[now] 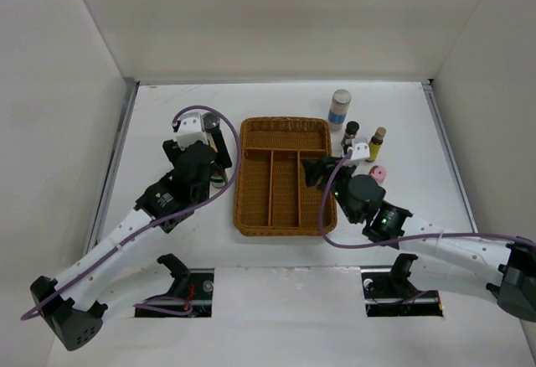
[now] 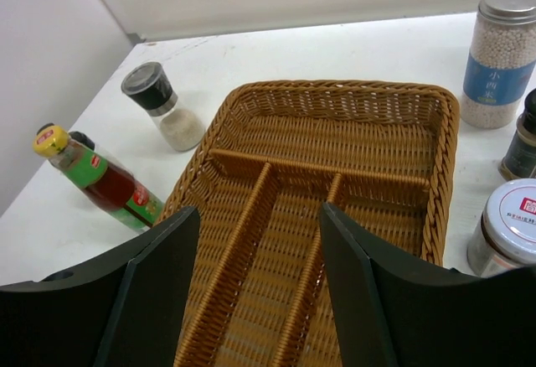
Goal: Organize the condiment bottles
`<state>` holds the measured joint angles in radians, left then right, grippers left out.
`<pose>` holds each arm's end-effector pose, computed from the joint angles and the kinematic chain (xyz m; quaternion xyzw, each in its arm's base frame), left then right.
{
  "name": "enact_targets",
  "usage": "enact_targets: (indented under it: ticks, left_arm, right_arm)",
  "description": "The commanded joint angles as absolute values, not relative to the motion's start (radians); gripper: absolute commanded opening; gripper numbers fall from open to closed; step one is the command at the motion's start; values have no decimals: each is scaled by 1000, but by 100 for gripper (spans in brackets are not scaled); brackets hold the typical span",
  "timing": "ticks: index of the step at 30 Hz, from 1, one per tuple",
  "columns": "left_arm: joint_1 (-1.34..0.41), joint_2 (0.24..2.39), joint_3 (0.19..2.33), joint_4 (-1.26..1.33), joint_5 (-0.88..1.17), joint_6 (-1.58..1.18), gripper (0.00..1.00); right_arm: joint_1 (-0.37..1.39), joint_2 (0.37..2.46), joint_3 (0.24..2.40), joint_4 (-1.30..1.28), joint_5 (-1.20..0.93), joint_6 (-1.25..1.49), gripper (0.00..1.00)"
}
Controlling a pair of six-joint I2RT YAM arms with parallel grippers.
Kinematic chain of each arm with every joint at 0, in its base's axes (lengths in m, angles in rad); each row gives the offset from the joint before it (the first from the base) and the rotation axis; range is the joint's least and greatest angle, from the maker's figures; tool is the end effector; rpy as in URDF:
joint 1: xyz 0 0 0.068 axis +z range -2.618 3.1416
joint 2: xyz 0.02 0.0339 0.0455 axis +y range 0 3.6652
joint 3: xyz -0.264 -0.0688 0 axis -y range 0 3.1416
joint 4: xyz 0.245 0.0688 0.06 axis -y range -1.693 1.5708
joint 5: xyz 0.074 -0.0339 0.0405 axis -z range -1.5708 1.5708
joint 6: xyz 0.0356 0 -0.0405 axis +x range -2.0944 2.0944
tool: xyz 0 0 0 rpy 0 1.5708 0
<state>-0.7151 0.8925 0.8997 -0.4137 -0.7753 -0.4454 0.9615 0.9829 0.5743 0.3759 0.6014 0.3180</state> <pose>0.1600 -0.1059 0.3415 -0.1020 0.7942 -0.0150 0.5988 0.1456 0.1734 0.2875 -0.0216 0.7162 0.2258 0.6599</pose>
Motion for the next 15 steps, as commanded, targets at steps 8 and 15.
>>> enact_targets:
  ticks: [8, 15]
  left_arm:
    - [-660, 850, 951, -396, -681, -407, 41]
    - [-662, 923, 962, -445, -601, -428, 54]
  right_arm:
    - [950, 1015, 604, 404, 577, 331, 9]
    - [944, 1023, 604, 391, 586, 341, 38]
